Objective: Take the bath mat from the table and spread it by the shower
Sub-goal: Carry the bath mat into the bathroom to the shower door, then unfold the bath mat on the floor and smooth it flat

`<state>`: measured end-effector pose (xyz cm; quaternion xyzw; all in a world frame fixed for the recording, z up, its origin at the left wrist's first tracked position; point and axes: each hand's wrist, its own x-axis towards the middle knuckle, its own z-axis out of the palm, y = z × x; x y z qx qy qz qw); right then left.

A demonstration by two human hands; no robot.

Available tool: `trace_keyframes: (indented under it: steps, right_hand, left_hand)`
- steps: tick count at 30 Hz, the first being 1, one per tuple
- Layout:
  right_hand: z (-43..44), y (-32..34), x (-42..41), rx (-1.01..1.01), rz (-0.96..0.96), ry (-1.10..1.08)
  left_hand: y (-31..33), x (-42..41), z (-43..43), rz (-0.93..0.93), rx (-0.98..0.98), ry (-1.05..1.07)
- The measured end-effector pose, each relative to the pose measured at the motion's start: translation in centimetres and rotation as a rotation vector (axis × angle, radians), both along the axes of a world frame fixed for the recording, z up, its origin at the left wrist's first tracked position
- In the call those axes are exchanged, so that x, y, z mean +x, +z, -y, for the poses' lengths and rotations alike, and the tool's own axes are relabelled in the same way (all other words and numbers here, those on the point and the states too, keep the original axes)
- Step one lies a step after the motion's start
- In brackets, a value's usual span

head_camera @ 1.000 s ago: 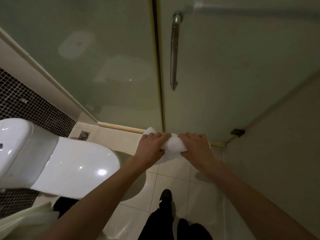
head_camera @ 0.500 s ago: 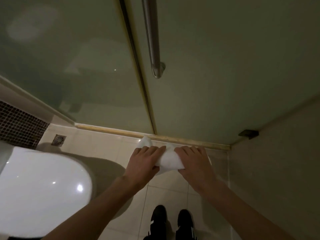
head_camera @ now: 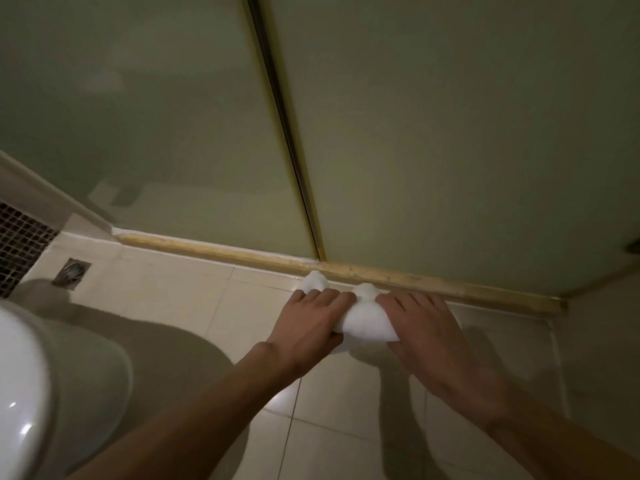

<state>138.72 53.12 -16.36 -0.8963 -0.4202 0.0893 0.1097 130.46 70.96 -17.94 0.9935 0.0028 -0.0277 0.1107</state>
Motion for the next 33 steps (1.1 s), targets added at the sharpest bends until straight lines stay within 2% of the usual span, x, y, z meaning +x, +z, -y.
trace_keyframes:
  steps: [10,16,21,24,27,33]
  right_hand:
    - [-1.3,-12.9,4.1,-0.009,0.229,0.070]
    - [0.0,-19.4,2.5,0.011,0.190,0.056]
    - [2.0,-23.8,0.3,0.002,0.237,0.186]
    - [3.0,-25.8,-0.9,-0.053,0.276,0.236]
    - [4.0,-27.7,-1.8,-0.125,0.274,0.263]
    - [5.0,-30.6,-3.0,-0.271,0.188,0.259]
  left_hand:
    - [-13.5,4.4,-1.8,0.134,0.098,-0.042]
    - [-20.1,3.7,-1.0,0.156,0.118,-0.136]
    - [-25.1,0.6,0.0,0.035,0.116,-0.248]
    - [-27.4,-0.9,0.7,-0.102,0.059,-0.249]
    - [-29.1,-1.9,1.6,-0.231,0.086,-0.267]
    - [-30.3,-2.1,2.4,-0.239,0.163,-0.302]
